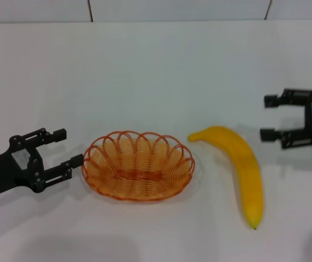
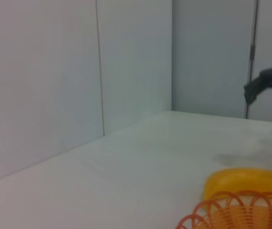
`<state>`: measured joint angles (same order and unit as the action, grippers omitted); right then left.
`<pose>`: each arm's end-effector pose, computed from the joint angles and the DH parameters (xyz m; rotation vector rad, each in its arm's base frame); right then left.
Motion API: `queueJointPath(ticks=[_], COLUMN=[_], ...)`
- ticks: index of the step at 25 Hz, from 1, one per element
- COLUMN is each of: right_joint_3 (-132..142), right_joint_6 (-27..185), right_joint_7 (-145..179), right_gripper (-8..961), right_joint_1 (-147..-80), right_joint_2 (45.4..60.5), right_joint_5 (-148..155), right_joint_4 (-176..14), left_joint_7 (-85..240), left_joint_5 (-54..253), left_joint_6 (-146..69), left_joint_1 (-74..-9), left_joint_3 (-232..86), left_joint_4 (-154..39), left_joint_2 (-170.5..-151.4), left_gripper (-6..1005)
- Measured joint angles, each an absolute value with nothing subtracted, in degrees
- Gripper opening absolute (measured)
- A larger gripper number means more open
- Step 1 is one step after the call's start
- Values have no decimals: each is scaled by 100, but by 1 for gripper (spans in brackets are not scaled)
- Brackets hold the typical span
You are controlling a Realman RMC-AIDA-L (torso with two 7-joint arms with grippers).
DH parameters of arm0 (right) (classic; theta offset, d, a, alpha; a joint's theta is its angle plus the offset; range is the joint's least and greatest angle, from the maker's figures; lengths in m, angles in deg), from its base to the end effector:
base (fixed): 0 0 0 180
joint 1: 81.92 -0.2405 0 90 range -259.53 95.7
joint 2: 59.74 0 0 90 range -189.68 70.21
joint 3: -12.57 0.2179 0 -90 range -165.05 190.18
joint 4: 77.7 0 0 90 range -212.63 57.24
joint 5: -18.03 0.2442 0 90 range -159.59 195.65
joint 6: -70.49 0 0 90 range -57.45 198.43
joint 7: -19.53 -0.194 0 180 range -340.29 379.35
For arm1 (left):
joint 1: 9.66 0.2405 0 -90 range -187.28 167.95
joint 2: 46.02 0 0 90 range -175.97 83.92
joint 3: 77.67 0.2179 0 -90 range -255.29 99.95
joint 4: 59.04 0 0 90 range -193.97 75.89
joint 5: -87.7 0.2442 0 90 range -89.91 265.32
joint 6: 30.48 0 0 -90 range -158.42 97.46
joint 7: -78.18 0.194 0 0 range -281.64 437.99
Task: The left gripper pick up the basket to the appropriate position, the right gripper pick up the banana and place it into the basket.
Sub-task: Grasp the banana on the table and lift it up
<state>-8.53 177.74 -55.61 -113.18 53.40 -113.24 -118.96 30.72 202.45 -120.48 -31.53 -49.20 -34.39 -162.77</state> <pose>0.2646 0.3258 0.0488 -2.8125 0.5297 0.6261 -0.3051 0.3038 -0.0257 -2.5524 -0.3539 -0.6877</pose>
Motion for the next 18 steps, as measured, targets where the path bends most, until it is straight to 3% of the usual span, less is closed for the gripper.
queueJointPath(ticks=[5, 14, 16, 18], right_joint_3=[-1086, -1467, -1471, -1473], right_joint_6=[17795, 17196, 17203, 17230], right_joint_7=[-6993, -7870, -7765, -7495], right_gripper=[893, 882, 878, 874], right_joint_1=[-11652, -12140, -12111, -12021], right_joint_2=[5359, 5119, 5144, 5282], right_joint_5=[-11502, -12881, -12962, -12929], right_joint_4=[-13211, -13409, -13349, -13333], left_joint_7=[3067, 3055, 3056, 3068], left_joint_5=[20232, 20107, 20092, 20090], left_joint_6=[-12052, -12057, -12057, -12058], left_joint_1=[-3199, -3231, -3231, -3211], left_joint_3=[-4931, -4945, -4973, -5031], left_joint_4=[-3443, -3435, -3439, -3443], left_joint_2=[-16274, -16264, -16264, -16264], left_gripper=[699, 698, 698, 698])
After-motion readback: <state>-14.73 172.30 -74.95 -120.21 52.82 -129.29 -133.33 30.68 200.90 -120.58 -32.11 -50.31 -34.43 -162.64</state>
